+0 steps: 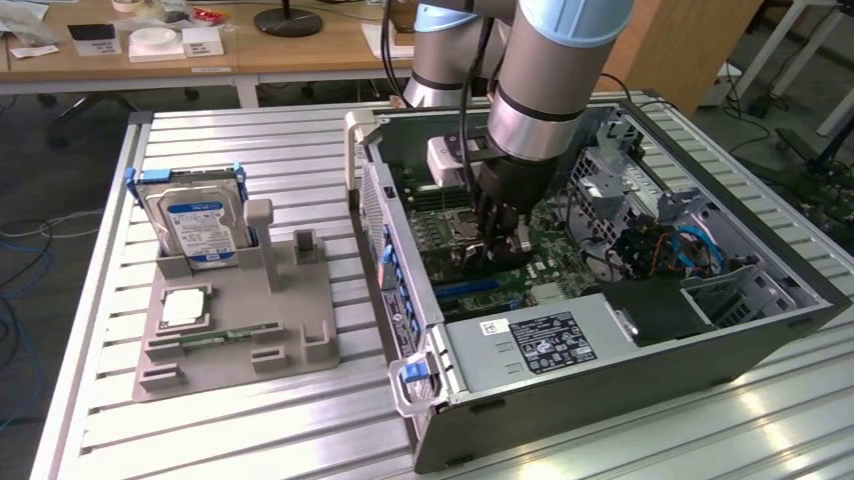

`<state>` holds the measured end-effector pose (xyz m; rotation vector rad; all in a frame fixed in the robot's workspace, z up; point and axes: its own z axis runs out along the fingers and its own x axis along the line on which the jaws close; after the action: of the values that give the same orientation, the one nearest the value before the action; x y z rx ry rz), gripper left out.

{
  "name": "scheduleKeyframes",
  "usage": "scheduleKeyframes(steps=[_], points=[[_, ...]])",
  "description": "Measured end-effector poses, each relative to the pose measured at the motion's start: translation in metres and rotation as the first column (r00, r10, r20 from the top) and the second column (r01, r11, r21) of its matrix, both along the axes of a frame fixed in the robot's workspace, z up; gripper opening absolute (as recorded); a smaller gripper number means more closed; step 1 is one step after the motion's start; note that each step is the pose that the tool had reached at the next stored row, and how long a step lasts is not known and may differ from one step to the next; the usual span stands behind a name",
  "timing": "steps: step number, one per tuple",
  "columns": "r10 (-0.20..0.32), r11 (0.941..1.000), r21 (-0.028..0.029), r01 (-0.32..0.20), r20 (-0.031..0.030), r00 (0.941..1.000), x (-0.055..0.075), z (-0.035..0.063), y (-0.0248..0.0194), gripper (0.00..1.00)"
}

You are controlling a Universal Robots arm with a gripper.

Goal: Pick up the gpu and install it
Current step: 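Insert the gpu into the slot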

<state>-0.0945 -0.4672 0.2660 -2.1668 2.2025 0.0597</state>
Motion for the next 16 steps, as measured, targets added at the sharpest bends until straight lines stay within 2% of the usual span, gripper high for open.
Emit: scheduleKeyframes(steps=[2, 3, 6, 8, 9, 16], points=[[0.0, 1.0, 0.0001, 0.0, -0.0117, 0.9999, 0.0027, 0.0001, -0.0003, 0.27], [0.0, 1.0, 0.0, 0.0, -0.0152, 0.9999, 0.0033, 0.0001, -0.0004, 0.27], [0.0, 1.0, 0.0001, 0.0, -0.021, 0.9998, 0.0045, 0.0001, -0.0005, 0.27], [0.0, 1.0, 0.0, 0.0, -0.0307, 0.9995, 0.0065, 0.0001, -0.0008, 0.27], [0.0, 1.0, 0.0, 0.0, -0.0323, 0.9995, 0.007, 0.0002, -0.0009, 0.27], [0.003, 1.0, -0.0001, -0.003, -0.0325, 0.9995, 0.0069, 0.0002, -0.0029, 0.27]])
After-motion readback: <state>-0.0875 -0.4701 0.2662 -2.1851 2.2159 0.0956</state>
